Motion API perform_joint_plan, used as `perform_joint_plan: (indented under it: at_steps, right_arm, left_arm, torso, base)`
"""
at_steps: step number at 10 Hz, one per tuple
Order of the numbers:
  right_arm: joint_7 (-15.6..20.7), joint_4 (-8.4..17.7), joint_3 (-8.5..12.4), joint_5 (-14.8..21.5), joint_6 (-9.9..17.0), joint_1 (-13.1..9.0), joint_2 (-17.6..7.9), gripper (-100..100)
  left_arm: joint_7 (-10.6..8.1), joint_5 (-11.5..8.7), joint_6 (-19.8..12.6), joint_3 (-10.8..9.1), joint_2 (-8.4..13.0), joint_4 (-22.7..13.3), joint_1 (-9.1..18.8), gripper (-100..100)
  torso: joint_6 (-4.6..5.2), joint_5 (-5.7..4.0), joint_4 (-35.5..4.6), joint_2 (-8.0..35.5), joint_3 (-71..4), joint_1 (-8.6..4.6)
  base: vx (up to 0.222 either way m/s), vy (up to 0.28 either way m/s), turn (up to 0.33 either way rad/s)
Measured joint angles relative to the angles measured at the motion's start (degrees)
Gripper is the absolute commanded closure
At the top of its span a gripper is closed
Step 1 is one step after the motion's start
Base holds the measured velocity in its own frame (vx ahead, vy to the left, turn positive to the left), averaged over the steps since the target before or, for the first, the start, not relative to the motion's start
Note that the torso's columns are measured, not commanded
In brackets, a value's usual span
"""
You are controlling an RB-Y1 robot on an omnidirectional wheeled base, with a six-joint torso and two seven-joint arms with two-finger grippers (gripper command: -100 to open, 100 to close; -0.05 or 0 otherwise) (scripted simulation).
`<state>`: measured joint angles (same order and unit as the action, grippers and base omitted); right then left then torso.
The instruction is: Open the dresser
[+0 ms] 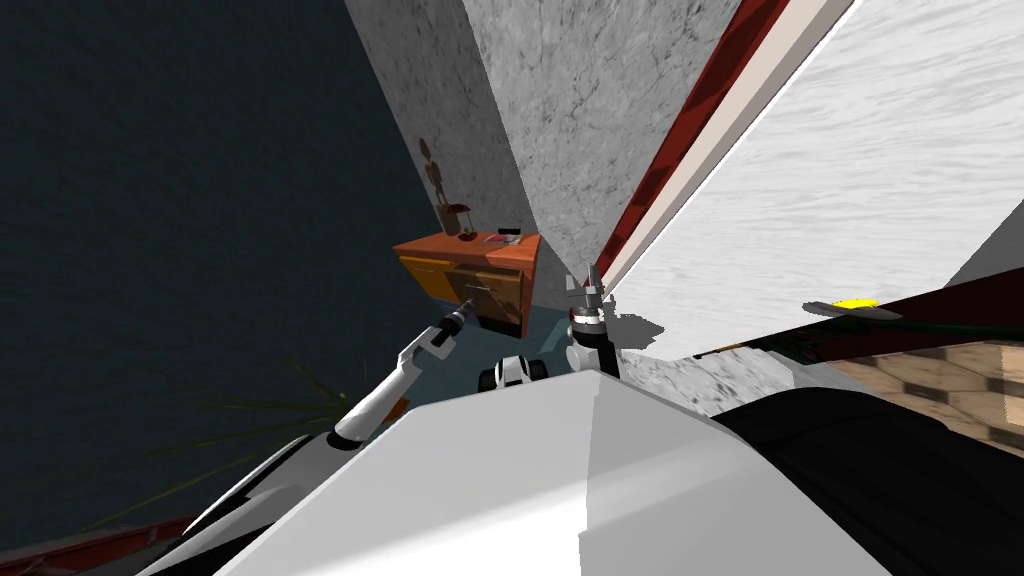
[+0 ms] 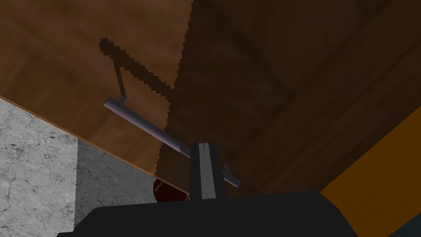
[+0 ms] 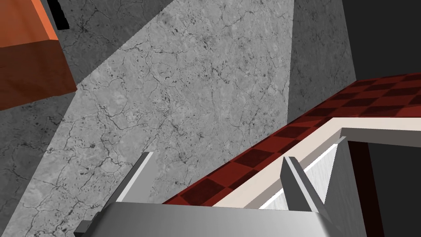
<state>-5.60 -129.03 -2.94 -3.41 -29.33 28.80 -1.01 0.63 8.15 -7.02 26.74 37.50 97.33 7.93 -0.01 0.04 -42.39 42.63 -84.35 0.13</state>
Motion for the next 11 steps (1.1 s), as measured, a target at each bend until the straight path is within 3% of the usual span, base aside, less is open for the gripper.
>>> perform_joint_plan:
  at_steps: [2,4,7,9,11]
  right_arm:
    - [0.00,0.00,0.00,0.00,0.00,0.02,0.01,0]
    - [0.00,0.00,0.00,0.00,0.00,0.00,0.00,0]
    - [0.00,0.00,-0.01,0.00,0.00,0.02,0.01,0]
    - [0.00,0.00,0.00,0.00,0.00,0.00,0.00,0]
    - [0.00,0.00,0.00,0.00,0.00,0.02,0.00,0]
  left_arm:
    - [0.27,-0.13,0.00,0.37,-0.81,-4.23,3.65,100]
    - [1.06,-1.72,0.56,1.94,-3.22,-7.78,7.02,100]
    - [1.13,-2.16,0.44,2.20,-3.15,-11.94,10.98,100]
    - [1.99,-3.72,0.83,4.03,-5.90,-15.26,14.59,100]
    - [2.30,-3.69,1.38,4.12,-6.75,-19.27,17.94,100]
  torso:
    - [0.00,-0.08,0.18,-0.61,-0.37,-0.26]
    - [0.00,0.00,0.06,-0.18,-0.12,0.03]
    - [0.00,-0.09,0.20,-0.64,-0.40,-0.27]
    - [0.00,0.01,0.00,0.00,0.00,0.05]
    - [0.00,-0.08,0.17,-0.58,-0.35,-0.28]
  base:
    - [-0.071,0.025,-0.008]
    - [-0.132,0.067,-0.020]
    - [-0.051,0.022,-0.005]
    - [-0.144,0.072,-0.021]
    - [-0.012,-0.002,0.005]
